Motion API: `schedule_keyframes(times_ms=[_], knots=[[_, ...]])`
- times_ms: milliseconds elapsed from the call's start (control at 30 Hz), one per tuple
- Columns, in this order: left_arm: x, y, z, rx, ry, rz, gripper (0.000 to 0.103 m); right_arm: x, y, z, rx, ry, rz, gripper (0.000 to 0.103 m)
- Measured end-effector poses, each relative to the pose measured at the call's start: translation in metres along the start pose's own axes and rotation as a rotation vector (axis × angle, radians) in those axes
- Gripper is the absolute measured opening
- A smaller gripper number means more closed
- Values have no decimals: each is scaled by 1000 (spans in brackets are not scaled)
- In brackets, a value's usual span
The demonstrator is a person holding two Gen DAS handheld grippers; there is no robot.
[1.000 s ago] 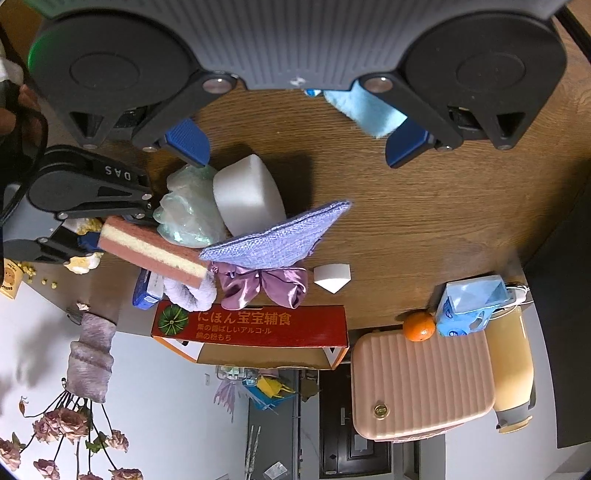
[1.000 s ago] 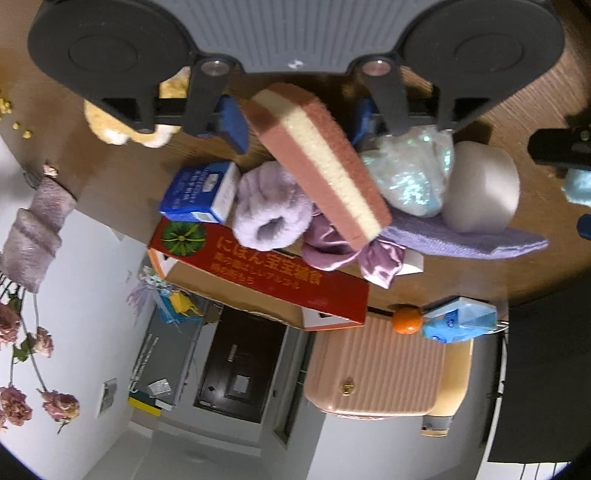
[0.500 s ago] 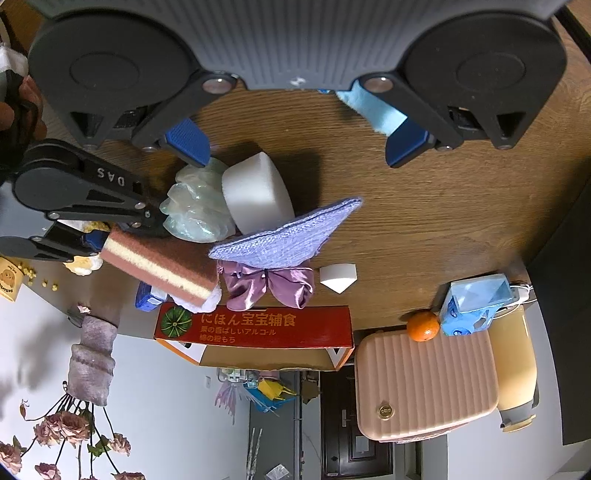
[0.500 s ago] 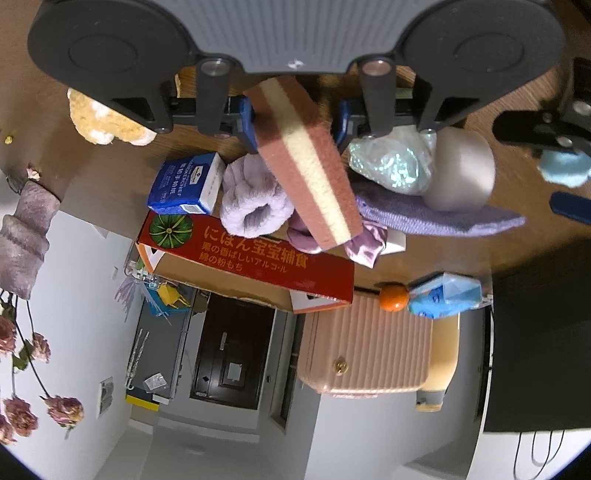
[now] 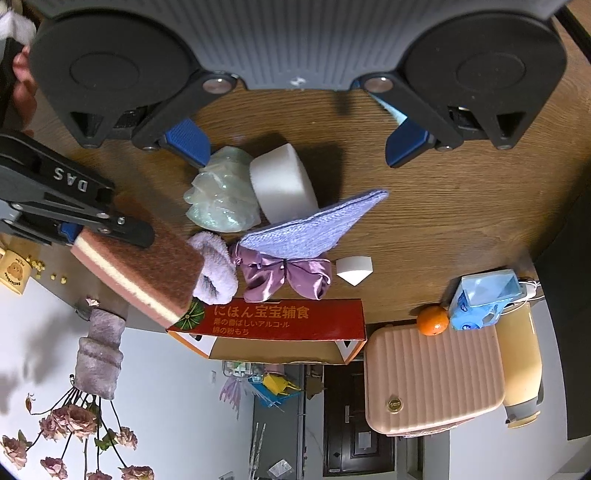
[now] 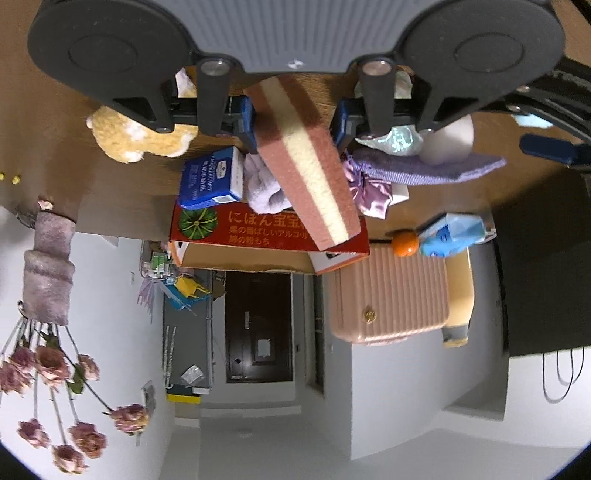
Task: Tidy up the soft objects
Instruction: 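Close the left tool on the white foam roll while the right tool holds the sponge raised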
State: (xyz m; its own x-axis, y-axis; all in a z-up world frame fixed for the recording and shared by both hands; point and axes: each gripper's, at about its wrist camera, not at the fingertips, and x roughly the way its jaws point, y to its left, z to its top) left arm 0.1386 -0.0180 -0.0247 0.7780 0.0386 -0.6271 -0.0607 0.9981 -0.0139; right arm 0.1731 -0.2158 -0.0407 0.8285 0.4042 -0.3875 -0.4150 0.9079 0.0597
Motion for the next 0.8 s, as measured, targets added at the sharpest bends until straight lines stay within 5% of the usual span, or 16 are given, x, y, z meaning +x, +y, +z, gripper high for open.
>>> schedule_keyframes(times_ms=[333, 800], knots=[[9, 1, 12, -48, -27, 55, 97, -11, -11, -3, 60, -23, -5, 39], [32, 8, 14, -101, -11, 75, 76, -12, -11, -4, 62, -16, -5, 39]])
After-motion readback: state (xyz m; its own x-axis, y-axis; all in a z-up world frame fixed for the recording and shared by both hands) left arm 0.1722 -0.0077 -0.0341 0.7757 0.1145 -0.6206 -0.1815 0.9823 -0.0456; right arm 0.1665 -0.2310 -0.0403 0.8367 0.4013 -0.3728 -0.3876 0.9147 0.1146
